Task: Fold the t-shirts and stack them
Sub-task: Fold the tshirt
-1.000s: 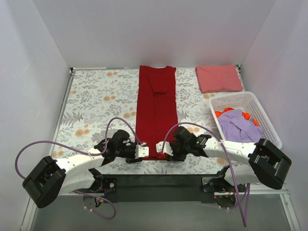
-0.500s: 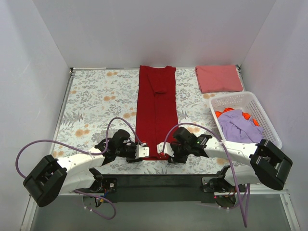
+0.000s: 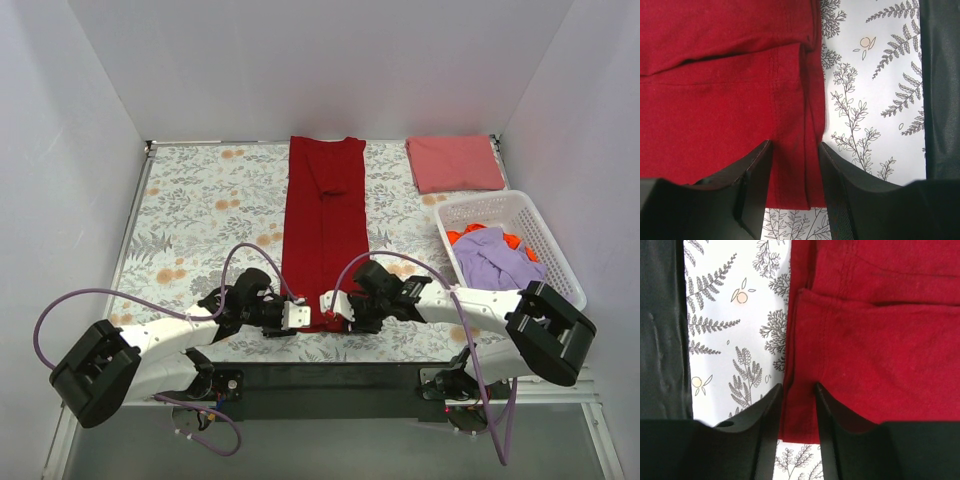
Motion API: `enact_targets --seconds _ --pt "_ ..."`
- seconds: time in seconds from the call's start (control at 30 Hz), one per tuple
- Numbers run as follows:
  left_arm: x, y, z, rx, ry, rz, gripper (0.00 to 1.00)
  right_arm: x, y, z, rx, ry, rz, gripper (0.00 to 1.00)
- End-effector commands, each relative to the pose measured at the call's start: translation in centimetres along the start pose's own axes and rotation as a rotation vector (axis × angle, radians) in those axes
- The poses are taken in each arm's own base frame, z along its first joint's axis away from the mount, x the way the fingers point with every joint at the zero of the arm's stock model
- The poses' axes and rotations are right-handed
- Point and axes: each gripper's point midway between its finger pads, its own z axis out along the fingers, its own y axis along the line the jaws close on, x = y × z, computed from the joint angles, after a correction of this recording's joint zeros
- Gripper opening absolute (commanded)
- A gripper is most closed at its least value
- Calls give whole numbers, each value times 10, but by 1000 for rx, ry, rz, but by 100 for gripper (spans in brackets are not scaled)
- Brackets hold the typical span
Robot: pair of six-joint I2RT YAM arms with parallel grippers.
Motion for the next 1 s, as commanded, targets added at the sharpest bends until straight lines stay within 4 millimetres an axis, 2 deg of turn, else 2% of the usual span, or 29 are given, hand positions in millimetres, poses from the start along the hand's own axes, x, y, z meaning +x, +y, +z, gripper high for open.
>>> enact_targets --seconds 0.0,0.07,0.13,0.17,0.2,0.23,0.3,0.37,0.5,0.63,0.77,0.83,0.9,0.97 --pt "36 -24 -3 77 131 -11 39 45 14 7 -34 160 63 35" --pt "38 -25 -3 88 141 -10 30 48 14 7 -33 169 66 30" --pt "37 -24 -2 87 140 -8 16 49 13 8 -33 177 71 17" --pt "36 -24 -3 87 138 -9 13 48 12 8 -30 176 70 7" --pt "33 -22 -3 82 130 -4 8 46 11 7 -23 173 75 2" --pt "30 -20 -3 78 123 -5 3 45 9 6 -16 173 73 1" --pt "20 -14 -4 58 96 -12 0 32 2 0 2 152 67 1" --pt "1 -1 -5 33 66 -49 0 12 -11 -8 42 120 52 1" --pt "-34 4 -10 59 -19 -87 0 -25 -36 -31 125 28 49 1" --pt "-53 3 -21 68 -62 -82 0 -37 -28 -41 96 -23 40 1" --pt "-60 -9 -34 93 -100 -30 0 -35 -3 -46 34 -31 34 1" --pt "-64 -16 -39 110 -112 -30 0 -44 7 -52 3 -65 26 1" --pt "-66 -10 -42 78 -106 -51 0 -47 1 -57 25 -65 28 1" --pt "-66 8 -42 13 -90 -67 0 -52 -14 -64 60 -85 23 1"
